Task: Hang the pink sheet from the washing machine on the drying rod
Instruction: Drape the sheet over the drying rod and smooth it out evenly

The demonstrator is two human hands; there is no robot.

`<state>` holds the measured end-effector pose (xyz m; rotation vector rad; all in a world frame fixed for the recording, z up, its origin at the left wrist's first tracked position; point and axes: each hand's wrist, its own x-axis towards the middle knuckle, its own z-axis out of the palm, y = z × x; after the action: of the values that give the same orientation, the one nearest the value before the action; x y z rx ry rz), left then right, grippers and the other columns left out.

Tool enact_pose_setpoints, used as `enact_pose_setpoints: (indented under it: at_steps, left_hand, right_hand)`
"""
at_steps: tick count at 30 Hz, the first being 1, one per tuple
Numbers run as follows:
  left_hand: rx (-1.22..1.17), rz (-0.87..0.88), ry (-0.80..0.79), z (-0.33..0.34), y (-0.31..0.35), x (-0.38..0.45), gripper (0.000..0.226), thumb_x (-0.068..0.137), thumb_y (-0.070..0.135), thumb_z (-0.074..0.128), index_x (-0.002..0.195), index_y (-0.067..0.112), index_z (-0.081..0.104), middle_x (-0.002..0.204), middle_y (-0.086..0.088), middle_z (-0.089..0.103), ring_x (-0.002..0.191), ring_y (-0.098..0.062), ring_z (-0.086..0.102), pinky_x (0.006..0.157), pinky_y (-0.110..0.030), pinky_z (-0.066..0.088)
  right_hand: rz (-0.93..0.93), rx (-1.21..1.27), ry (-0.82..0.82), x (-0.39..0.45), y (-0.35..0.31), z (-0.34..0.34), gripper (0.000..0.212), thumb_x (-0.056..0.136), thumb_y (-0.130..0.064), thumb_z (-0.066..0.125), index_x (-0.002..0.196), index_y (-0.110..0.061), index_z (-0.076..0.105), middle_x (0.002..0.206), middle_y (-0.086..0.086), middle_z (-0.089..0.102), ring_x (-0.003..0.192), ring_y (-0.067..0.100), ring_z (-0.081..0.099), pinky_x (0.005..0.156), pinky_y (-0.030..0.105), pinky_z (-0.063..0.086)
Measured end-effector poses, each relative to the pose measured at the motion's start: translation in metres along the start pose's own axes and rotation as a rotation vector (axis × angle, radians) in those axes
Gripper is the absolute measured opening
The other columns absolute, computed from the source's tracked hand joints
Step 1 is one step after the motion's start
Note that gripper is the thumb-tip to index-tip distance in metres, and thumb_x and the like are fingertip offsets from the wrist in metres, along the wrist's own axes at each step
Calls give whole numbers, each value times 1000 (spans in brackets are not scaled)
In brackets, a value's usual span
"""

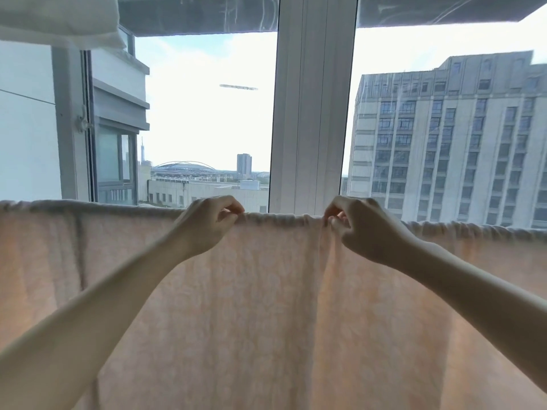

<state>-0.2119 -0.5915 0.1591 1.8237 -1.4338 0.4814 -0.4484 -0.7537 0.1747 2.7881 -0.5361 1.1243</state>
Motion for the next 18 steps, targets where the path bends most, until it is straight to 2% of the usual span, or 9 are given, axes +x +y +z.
enact_pose_setpoints:
  at_steps: [1,3,5,6,8,11,14,16,18]
  left_hand:
    - [1,9,9,0,-2,-1,13,96,22,57,104,21,66,98,8,68,76,11,58,79,-33,50]
    - [11,16,30,-2,-4,-2,8,96,20,58,96,21,66,89,8,68,58,15,53,68,-29,45]
    - [24,14,65,-3,-5,0,7,95,18,58,93,19,65,89,5,69,69,8,58,72,-32,50]
    - [35,8,77,-3,-6,1,7,95,17,58,93,18,64,90,4,69,78,0,61,77,-35,52]
    - [71,-9,94,-3,-8,2,7,96,15,56,93,16,62,89,3,67,84,-14,64,80,-38,53]
    - [112,-45,142,-1,-11,2,9,96,11,53,92,17,58,84,2,65,80,-16,64,77,-38,55]
    - [121,-51,162,2,-4,1,9,95,9,54,97,14,61,92,0,68,81,-14,64,80,-38,57]
    - [96,15,118,8,15,1,13,96,12,55,105,14,62,102,1,68,88,-12,62,83,-35,55]
    - [62,104,41,18,42,3,17,96,18,55,112,18,62,108,4,66,94,-13,63,85,-37,54]
  right_hand:
    - [12,-3,10,-1,1,-1,14,94,-15,53,102,-12,64,93,0,68,62,-1,56,58,16,48]
    - [32,-5,37,-2,5,-3,13,93,-15,55,101,-12,65,91,1,68,65,2,58,61,21,51]
    - [19,-23,38,-3,7,-4,9,92,-15,59,98,-12,65,89,0,67,64,3,58,61,22,52]
    - [2,-44,43,-4,7,-4,6,91,-15,61,96,-12,64,88,-1,66,66,6,60,64,25,54]
    - [-27,-102,65,-5,9,-5,4,91,-16,62,91,-12,60,83,-2,62,69,12,60,67,32,56]
    - [2,-145,108,-6,20,-9,7,92,-15,61,87,-12,58,81,-3,59,68,12,58,67,32,55]
    - [28,-58,161,-10,34,-14,3,92,-12,61,92,-11,63,86,-2,66,74,12,63,70,21,52]
    - [37,26,141,-14,40,-20,8,91,-8,61,98,-11,66,90,-1,69,79,9,65,73,14,49]
    - [58,30,59,-19,48,-28,14,90,-5,61,103,-9,66,95,0,69,85,10,65,79,16,50]
